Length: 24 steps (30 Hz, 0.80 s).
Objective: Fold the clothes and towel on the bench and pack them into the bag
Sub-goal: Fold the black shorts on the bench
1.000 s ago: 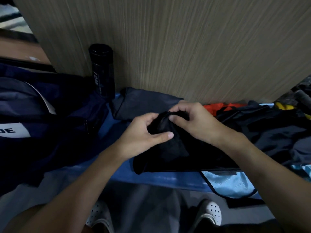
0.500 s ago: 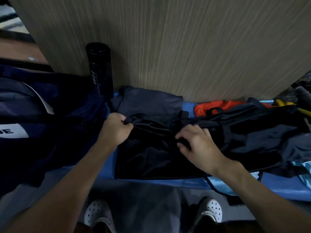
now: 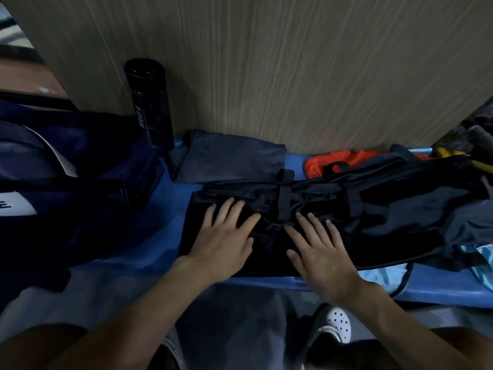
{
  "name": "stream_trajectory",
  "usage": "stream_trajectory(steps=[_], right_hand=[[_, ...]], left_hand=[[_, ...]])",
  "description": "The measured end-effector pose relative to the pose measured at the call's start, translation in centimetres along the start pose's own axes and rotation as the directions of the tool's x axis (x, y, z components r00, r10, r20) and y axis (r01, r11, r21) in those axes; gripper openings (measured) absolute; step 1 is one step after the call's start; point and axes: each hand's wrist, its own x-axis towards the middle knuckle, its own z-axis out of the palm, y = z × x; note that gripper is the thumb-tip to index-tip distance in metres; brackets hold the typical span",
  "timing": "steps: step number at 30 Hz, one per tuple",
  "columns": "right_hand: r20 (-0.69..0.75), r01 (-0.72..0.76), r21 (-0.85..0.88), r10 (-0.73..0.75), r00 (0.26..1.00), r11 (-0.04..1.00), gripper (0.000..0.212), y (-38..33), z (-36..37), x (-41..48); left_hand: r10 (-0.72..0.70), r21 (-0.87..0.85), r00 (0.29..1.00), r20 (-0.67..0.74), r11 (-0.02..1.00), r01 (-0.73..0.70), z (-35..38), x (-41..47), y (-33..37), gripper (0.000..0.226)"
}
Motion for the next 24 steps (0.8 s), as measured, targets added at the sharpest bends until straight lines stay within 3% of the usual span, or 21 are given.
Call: stream_trajectory(steps=[6,12,14,17,20,24], right_hand=[[0.076,0.037,-0.047,-0.034,0.997,0.998,0.061,-0.8,0.5,-0.5],[0.091,0.061,-0.02,-0.059,0.994,0.998,0.064,-3.3,0.3,-1.5],[0.061,0.075,-0.005,-0.074,0.995,0.997,0.061,-3.3,-0.5,-1.4],[-0.056,0.004,0.078,0.001,0.998,0.997,0.049,-2.0,-1.9,0.3],[-0.073,-0.073,0.113,0.081,0.994,0.991,0.048,0.1,-2.2,2.3],[-0.095,-0.072,0.048,0.077,0.993,0.996,0.04,2.6,-1.7,3.7]], left_hand=[[-0.103,0.073,0.975,0.197,0.993,0.091,-0.2,-1.3,-2.0,0.068],[-0.113,0.084,0.955,0.274,0.992,0.093,-1.8,-2.6,-3.2,0.064],[-0.116,0.048,0.966,0.23,0.993,0.108,-2.1,-2.4,-3.2,0.059],[-0.102,0.058,0.994,-0.034,0.993,0.104,-2.2,-1.4,-2.6,0.056],[-0.014,0.017,0.969,-0.247,1.0,0.019,-1.1,-0.2,-2.3,0.031],[0.039,-0.052,0.967,-0.251,0.997,-0.054,-0.4,0.9,-2.4,0.034]])
